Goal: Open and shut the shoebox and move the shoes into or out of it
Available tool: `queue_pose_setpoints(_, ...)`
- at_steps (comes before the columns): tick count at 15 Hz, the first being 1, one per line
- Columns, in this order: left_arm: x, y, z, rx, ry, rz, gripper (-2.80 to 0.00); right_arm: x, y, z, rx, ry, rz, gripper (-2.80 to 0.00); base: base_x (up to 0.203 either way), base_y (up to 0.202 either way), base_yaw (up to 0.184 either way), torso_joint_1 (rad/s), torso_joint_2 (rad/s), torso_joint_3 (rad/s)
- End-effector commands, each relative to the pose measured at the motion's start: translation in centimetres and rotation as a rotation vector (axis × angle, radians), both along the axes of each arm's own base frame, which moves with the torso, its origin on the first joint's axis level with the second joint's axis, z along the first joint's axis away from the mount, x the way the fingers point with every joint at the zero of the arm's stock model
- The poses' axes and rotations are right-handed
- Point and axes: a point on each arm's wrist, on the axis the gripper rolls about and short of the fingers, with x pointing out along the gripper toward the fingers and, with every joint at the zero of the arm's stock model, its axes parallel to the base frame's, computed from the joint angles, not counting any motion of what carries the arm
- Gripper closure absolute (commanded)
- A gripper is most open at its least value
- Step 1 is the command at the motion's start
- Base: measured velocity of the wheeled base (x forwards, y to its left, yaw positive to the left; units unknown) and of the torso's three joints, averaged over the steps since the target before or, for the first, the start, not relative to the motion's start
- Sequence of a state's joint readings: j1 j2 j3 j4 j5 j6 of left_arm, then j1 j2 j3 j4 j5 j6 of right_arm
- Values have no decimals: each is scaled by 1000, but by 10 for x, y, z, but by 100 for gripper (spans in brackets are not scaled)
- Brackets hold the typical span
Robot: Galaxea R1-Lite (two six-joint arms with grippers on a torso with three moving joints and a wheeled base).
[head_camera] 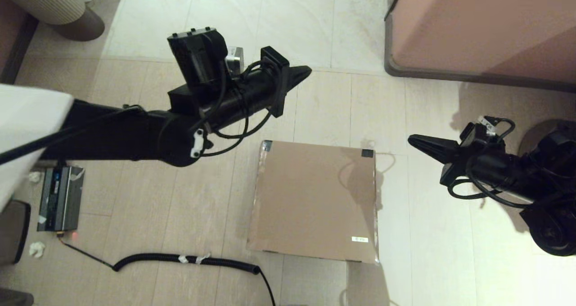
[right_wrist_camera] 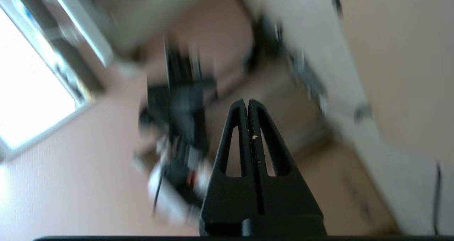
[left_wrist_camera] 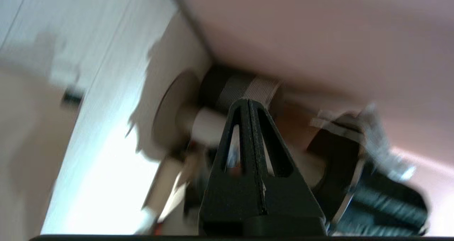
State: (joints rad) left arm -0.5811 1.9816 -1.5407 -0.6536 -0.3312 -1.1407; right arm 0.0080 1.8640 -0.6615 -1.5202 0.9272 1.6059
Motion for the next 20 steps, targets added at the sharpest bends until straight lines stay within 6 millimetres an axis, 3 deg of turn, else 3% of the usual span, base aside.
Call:
queue_pose_setpoints(1,-50,19,23,27,-50,-11,0,-7,11,13,36,-43,-89,0,0,0,0,0,0,0)
queue_pose_setpoints(3,-89,28,9,213,-116,25,0,-18,33,13,-36,-22,-120,0,0,0,0,0,0,0)
queue_pose_setpoints(5,-120,43,-10,386,-170,100,0,-25,53,1,-210,30,-192,0,0,0,0,0,0,0)
queue_pose_setpoints(7,-148,67,-19,479,-214,159,0,-28,77,-7,-496,30,-374,0,0,0,0,0,0,0)
queue_pose_setpoints(9,-158,100,-30,578,-189,285,0,-41,92,0,-826,-26,-568,0,0,0,0,0,0,0)
queue_pose_setpoints(12,-164,155,-38,763,-186,554,0,-92,76,52,-927,-231,-673,0,0,0,0,0,0,0)
queue_pose_setpoints(15,-176,213,-41,894,-147,856,0,-147,24,84,-937,-341,-884,0,0,0,0,0,0,0)
queue_pose_setpoints(17,-205,233,-50,933,-124,996,0,-196,-3,80,-973,-345,-996,0,0,0,0,0,0,0)
queue_pose_setpoints(20,-238,235,-91,982,-59,979,0,-260,-18,24,-1244,-321,-944,0,0,0,0,0,0,0)
